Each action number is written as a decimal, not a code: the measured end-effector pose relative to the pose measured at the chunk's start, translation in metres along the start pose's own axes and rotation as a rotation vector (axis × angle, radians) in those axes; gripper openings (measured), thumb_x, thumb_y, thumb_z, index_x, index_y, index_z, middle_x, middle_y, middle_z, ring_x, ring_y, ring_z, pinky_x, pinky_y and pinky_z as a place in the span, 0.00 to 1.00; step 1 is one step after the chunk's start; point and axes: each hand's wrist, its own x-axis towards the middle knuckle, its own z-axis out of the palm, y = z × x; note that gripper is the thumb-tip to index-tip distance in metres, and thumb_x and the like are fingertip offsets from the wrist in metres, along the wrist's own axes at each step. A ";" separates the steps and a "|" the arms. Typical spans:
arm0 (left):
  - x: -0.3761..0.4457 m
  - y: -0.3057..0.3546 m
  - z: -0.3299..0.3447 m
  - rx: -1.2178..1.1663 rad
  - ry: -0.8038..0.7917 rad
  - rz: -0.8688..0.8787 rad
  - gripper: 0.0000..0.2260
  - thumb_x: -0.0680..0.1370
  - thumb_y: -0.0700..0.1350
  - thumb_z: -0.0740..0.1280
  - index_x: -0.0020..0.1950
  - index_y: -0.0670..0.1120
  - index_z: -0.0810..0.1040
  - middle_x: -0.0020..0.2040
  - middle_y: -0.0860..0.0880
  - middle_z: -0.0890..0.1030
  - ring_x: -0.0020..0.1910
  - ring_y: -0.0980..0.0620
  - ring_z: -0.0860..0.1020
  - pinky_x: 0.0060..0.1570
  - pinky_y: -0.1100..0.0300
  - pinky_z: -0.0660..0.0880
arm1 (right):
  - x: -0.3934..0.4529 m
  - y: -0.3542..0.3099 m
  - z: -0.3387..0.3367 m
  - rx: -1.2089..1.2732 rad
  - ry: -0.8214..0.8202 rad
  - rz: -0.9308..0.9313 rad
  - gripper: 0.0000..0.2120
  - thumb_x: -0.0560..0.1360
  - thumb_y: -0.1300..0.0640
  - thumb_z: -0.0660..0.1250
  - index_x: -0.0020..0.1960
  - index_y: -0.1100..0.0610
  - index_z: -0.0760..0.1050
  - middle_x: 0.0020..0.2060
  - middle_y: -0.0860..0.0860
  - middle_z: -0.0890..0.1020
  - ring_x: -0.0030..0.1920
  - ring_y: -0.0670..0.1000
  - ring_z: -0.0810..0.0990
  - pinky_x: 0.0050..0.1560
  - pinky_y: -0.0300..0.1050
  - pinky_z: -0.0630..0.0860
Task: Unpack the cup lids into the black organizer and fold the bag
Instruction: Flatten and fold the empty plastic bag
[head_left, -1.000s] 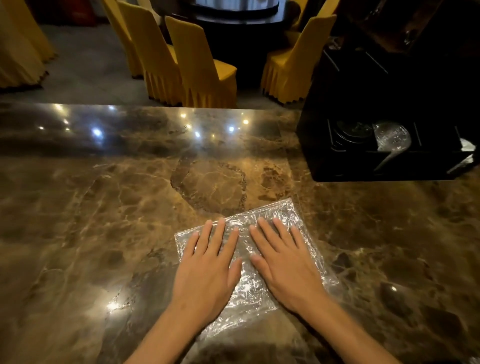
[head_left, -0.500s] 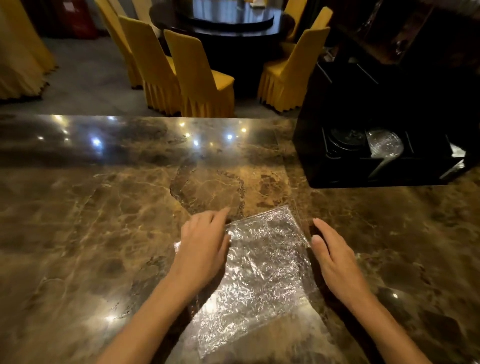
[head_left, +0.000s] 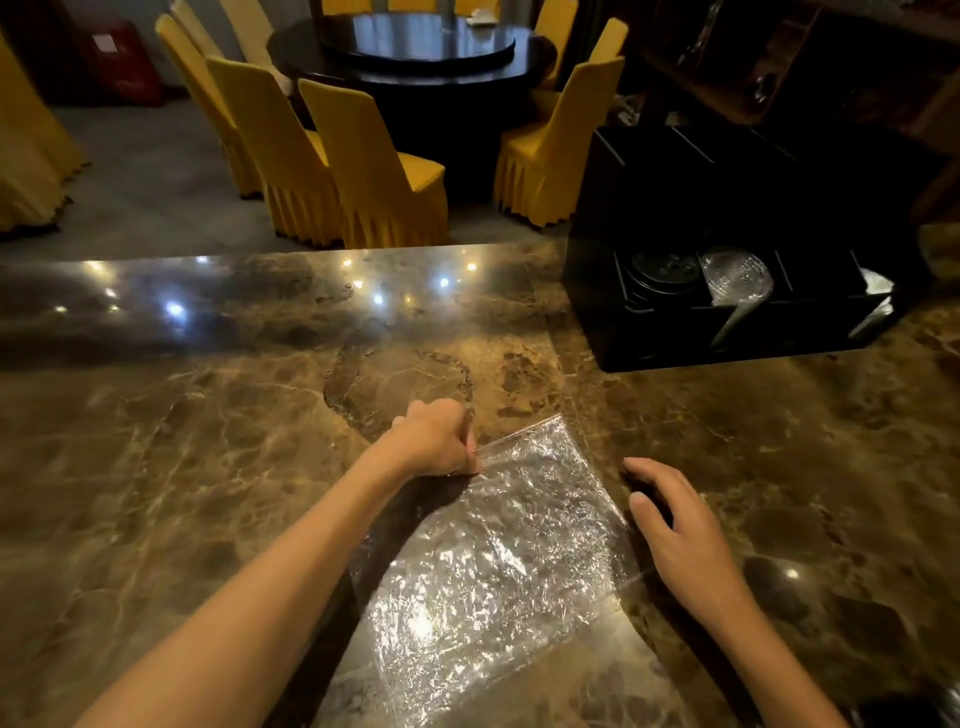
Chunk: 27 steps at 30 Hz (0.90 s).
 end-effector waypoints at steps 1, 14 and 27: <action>0.000 -0.002 0.001 -0.048 -0.001 0.018 0.05 0.75 0.40 0.72 0.41 0.43 0.78 0.42 0.46 0.84 0.48 0.49 0.81 0.48 0.53 0.80 | 0.000 -0.001 -0.001 0.021 -0.005 0.012 0.16 0.82 0.58 0.61 0.68 0.48 0.73 0.63 0.41 0.75 0.63 0.39 0.72 0.61 0.38 0.66; -0.049 -0.076 -0.004 -1.061 0.298 0.201 0.06 0.80 0.34 0.64 0.46 0.42 0.70 0.49 0.38 0.86 0.44 0.40 0.86 0.40 0.56 0.83 | 0.015 -0.035 0.030 0.879 -0.053 0.392 0.39 0.66 0.49 0.76 0.73 0.52 0.66 0.57 0.53 0.82 0.53 0.48 0.85 0.52 0.42 0.82; -0.098 -0.101 0.024 -1.253 0.560 -0.150 0.13 0.72 0.32 0.75 0.55 0.39 0.79 0.42 0.34 0.83 0.40 0.44 0.79 0.37 0.58 0.75 | 0.036 -0.063 0.067 0.460 -0.257 0.113 0.08 0.73 0.58 0.74 0.39 0.61 0.79 0.27 0.48 0.76 0.32 0.47 0.72 0.36 0.42 0.71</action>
